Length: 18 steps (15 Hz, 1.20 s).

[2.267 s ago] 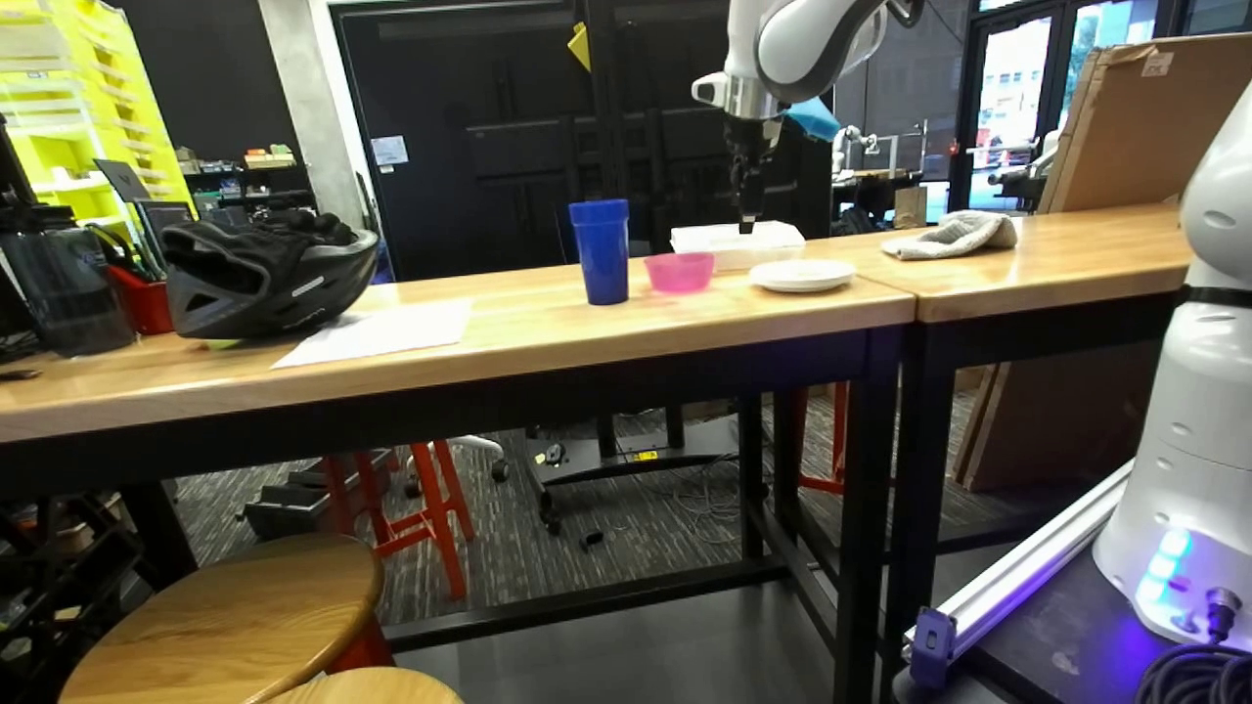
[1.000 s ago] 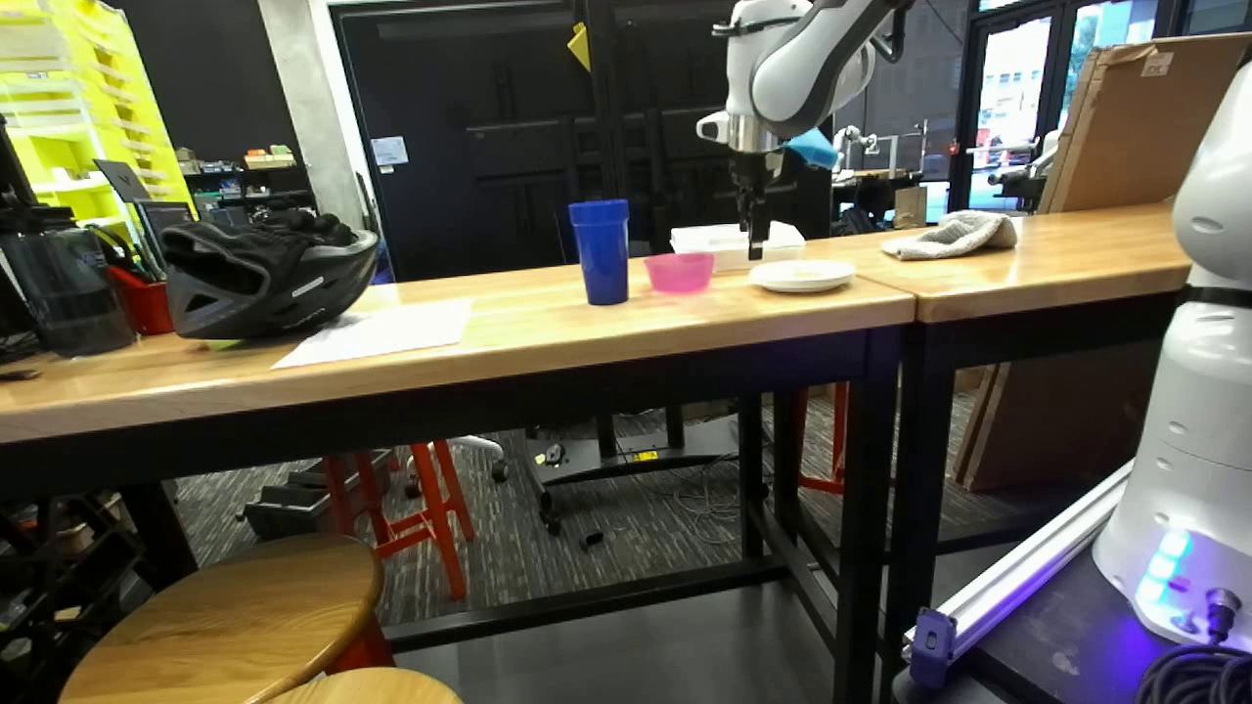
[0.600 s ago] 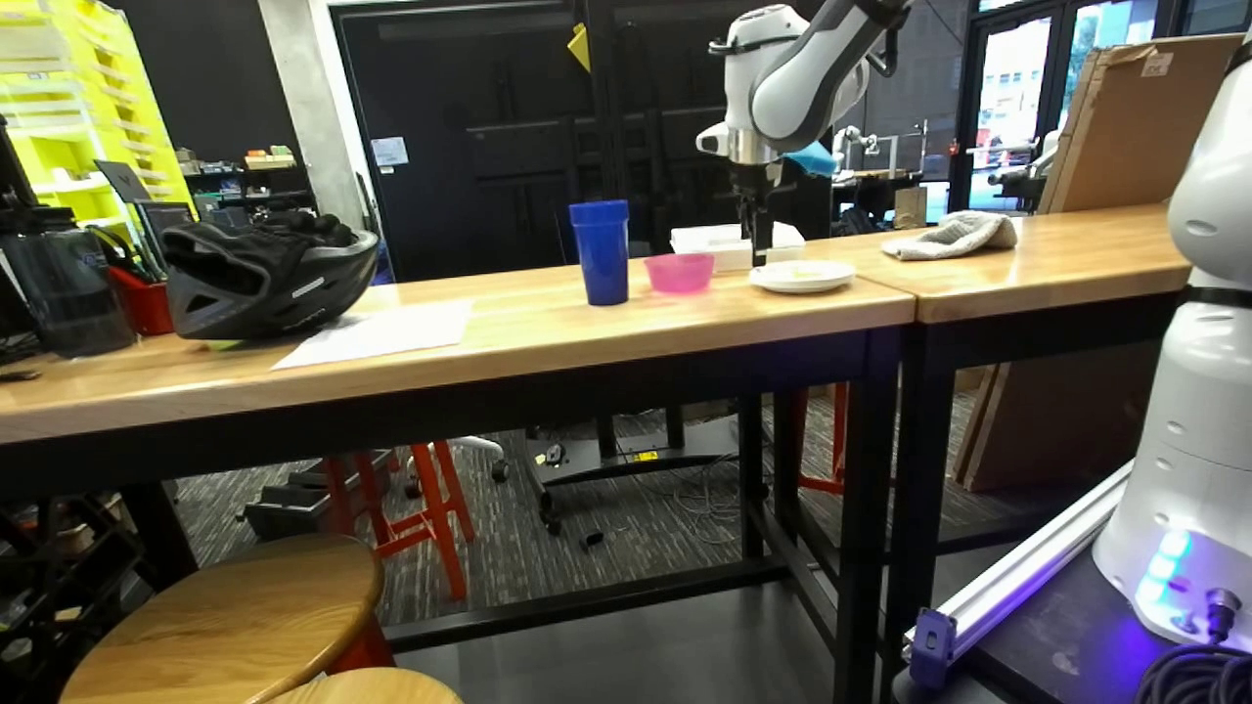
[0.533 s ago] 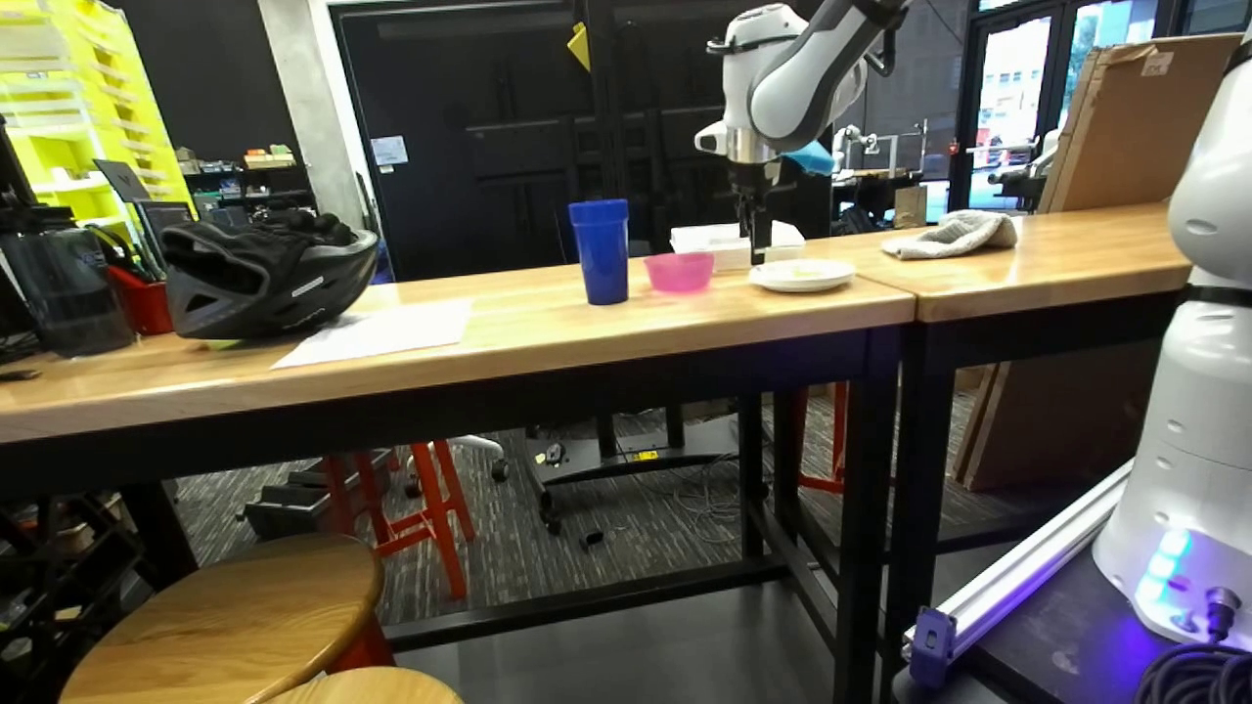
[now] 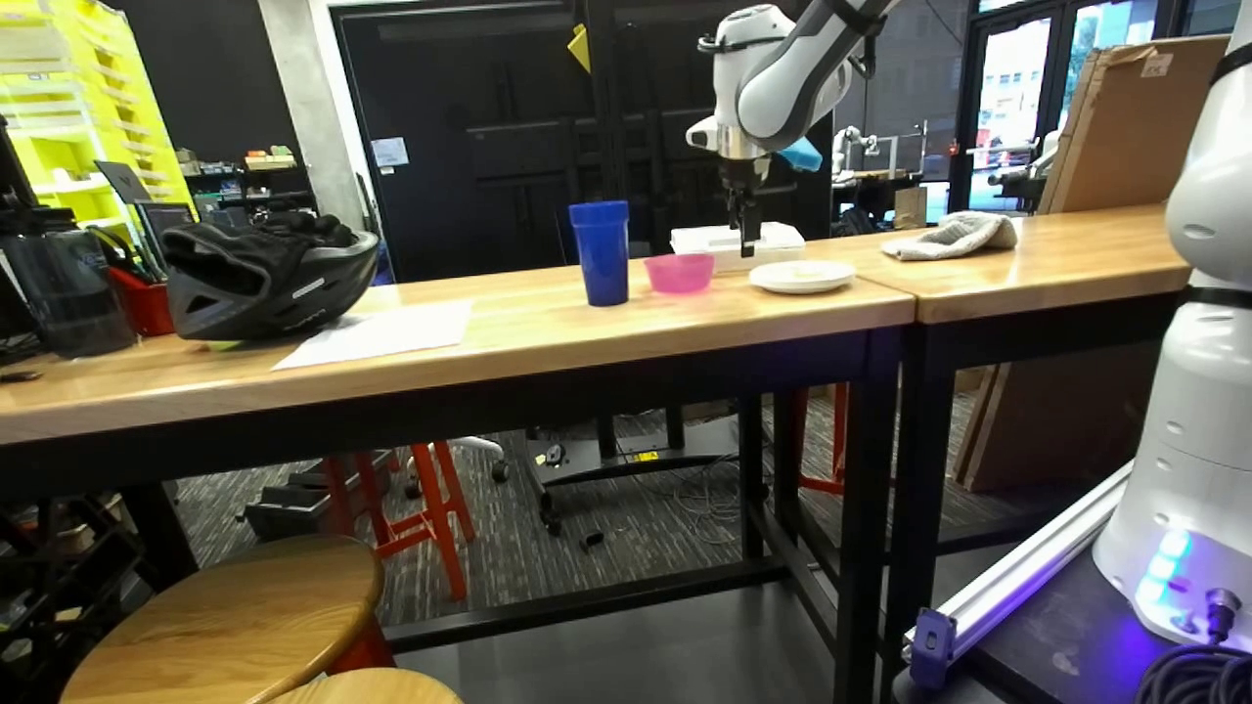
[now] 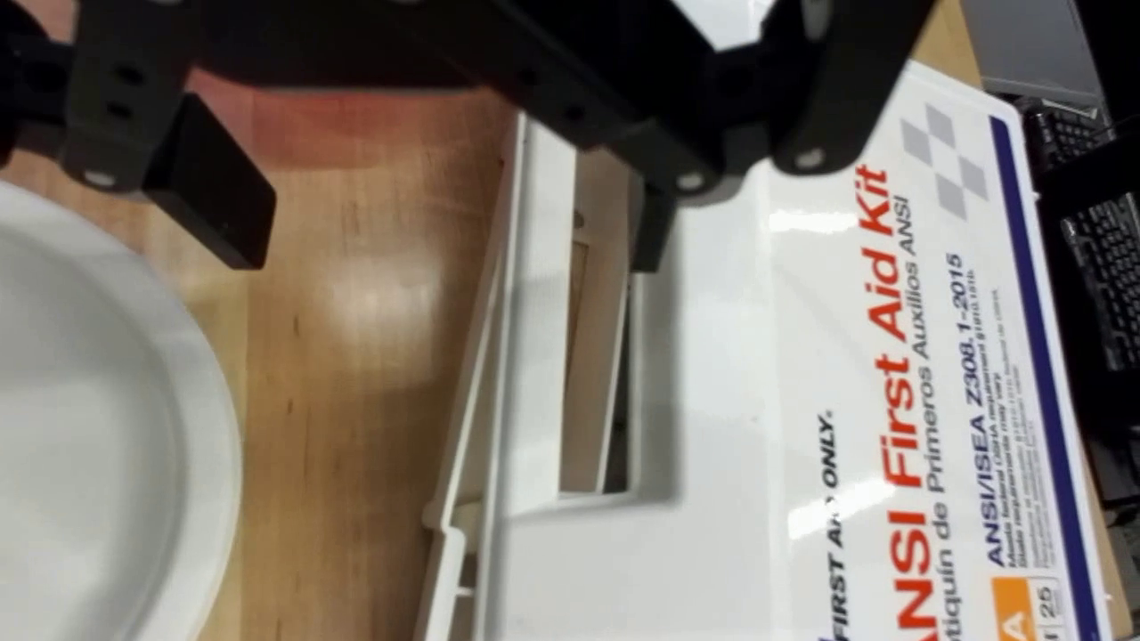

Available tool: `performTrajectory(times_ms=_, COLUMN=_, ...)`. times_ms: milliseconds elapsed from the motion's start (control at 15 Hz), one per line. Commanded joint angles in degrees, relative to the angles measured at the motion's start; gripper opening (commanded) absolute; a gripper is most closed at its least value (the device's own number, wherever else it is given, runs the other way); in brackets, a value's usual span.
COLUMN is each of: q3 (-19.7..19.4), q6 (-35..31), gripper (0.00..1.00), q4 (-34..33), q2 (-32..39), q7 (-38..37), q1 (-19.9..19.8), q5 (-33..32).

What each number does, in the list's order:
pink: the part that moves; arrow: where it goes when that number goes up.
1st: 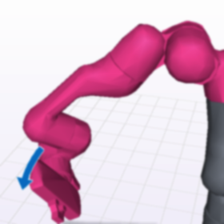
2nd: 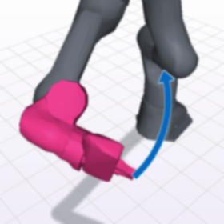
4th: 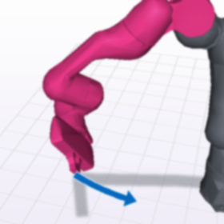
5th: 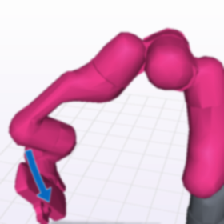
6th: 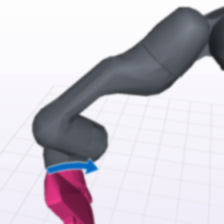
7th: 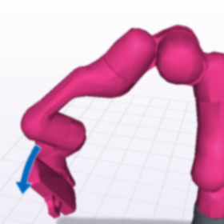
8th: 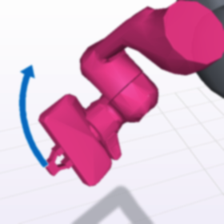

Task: Remove the lid from the white tray

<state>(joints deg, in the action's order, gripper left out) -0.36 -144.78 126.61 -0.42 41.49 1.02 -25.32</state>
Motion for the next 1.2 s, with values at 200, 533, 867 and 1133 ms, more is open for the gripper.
performTrajectory(times_ms=200, q3=0.0, q6=0.1, gripper=1.00, q4=-6.3, q2=5.5, q7=3.8, q1=-1.4, q5=2.3)
performTrajectory(times_ms=533, q3=0.4, q6=1.7, gripper=1.00, q4=-7.8, q2=6.3, q7=3.9, q1=-1.6, q5=4.8)
performTrajectory(times_ms=867, q3=0.6, q6=2.5, gripper=1.00, q4=-8.0, q2=6.2, q7=3.7, q1=-1.6, q5=5.2)
performTrajectory(times_ms=1133, q3=0.7, q6=3.5, gripper=1.00, q4=-7.1, q2=5.2, q7=3.1, q1=-1.3, q5=5.1)
